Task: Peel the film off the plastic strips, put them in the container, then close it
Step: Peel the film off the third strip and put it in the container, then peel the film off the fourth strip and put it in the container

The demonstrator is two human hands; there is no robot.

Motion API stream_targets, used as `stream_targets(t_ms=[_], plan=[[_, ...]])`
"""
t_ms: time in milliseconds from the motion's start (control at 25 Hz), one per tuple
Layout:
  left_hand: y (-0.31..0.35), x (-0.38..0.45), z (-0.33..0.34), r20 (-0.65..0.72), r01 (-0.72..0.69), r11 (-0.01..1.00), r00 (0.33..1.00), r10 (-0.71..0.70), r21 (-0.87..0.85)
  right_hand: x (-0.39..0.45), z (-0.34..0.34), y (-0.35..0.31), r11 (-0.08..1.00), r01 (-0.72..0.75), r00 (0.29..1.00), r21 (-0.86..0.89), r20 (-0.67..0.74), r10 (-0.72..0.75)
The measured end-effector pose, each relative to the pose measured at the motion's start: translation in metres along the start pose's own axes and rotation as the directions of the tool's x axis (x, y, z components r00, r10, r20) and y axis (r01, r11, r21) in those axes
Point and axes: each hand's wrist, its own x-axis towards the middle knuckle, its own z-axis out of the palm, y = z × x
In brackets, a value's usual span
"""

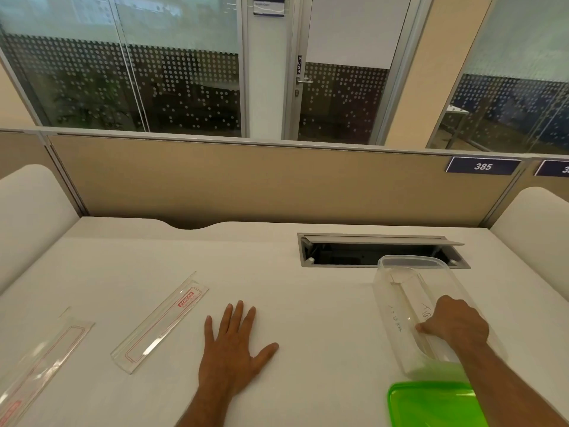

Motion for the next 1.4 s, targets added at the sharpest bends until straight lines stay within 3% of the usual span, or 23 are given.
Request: stream_targets(t_ms=[120, 280, 440, 640, 840, 1120, 1400], plan=[[-0.001, 0.0, 0.0, 0.012, -0.003, 1.0, 1.0, 0.003, -0.01, -0.001, -0.001, -0.001, 1.0, 0.002, 0.999, -0.002, -0.035, -0.002], [-0.003, -0.003, -0.002, 0.016, -0.011, 0.999, 1.0, 0.011, -0.03, -0.005, -0.01, -0.007, 0.996, 0.053, 0.964, 0.077, -0.264, -0.031], [-0.004, -0.008, -0.008, 0.034, -0.059, 0.997, 0.998, 0.06, -0.055, -0.019, -0.024, -0.036, 0.884, 0.349, 0.859, 0.312, -0.483, -0.169], [-0.017, -0.012, -0.029, 0.012, -0.092, 0.995, 0.996, 0.093, -0.034, -0.054, -0.018, -0.097, 0.72, 0.653, 0.744, 0.235, -0.379, -0.551], [-0.054, -0.014, -0.063, -0.045, -0.053, 0.999, 0.998, 0.053, 0.002, -0.102, 0.009, -0.172, 0.593, 0.792, 0.605, 0.146, -0.317, -0.731], [-0.123, -0.029, -0.108, -0.141, 0.096, 0.995, 0.986, -0.095, 0.003, -0.154, 0.036, -0.275, 0.382, 0.923, 0.379, 0.042, -0.262, -0.887], [-0.16, -0.032, -0.114, -0.124, 0.191, 0.981, 0.974, -0.189, 0.005, -0.176, 0.061, -0.36, 0.198, 0.975, 0.176, -0.098, -0.202, -0.964]])
